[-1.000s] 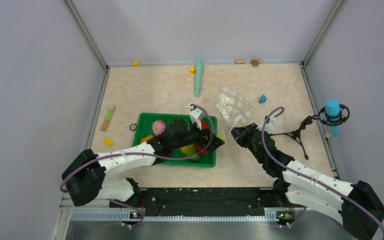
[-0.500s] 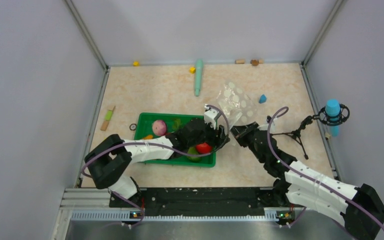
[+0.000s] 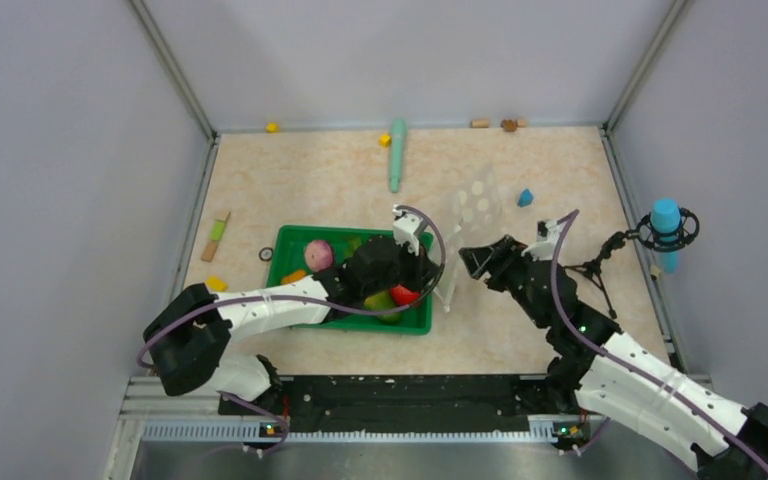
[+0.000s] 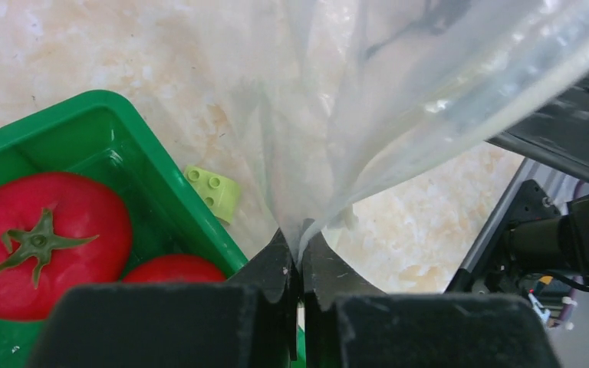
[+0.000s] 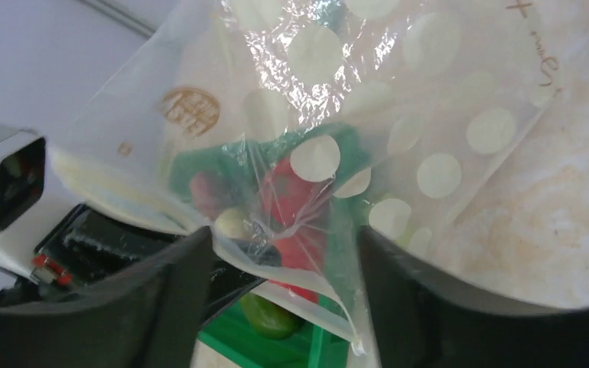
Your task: Place the food in the zip-top bag and seal the zipper
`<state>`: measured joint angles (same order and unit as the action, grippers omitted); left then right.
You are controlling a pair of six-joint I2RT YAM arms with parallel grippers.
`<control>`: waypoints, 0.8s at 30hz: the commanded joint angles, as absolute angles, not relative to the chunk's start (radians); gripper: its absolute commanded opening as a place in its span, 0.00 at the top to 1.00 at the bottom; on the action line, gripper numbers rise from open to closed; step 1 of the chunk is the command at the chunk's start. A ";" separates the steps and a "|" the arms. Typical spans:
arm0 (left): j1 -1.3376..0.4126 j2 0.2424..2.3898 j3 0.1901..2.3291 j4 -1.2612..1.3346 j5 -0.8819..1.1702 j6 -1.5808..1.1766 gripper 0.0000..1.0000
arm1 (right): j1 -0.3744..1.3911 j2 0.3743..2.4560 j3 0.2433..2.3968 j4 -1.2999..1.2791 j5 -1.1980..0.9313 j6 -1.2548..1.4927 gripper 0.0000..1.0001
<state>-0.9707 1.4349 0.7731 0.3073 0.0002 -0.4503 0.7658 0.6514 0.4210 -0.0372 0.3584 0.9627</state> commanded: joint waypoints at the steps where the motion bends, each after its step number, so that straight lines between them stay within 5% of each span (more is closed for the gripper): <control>1: -0.972 1.357 0.757 0.295 -0.007 -0.513 1.00 | 0.781 0.536 0.476 -0.083 0.287 0.502 0.21; 6: -0.973 1.340 0.758 0.300 0.053 -0.573 1.00 | 0.781 0.410 0.402 -0.016 0.149 0.345 0.13; 8: -0.973 1.340 0.765 0.298 0.067 -0.593 1.00 | 0.781 0.419 0.374 0.039 0.058 0.284 0.01; 13: -0.972 1.351 0.765 0.336 0.153 -0.612 1.00 | 0.781 0.575 0.424 0.006 0.106 0.251 0.01; 18: -0.973 1.353 0.767 0.329 0.113 -0.641 1.00 | 0.781 0.726 0.483 -0.040 0.168 0.257 0.18; 24: -0.973 1.352 0.777 0.310 0.092 -0.662 1.00 | 0.781 0.781 0.441 0.035 0.180 0.293 0.25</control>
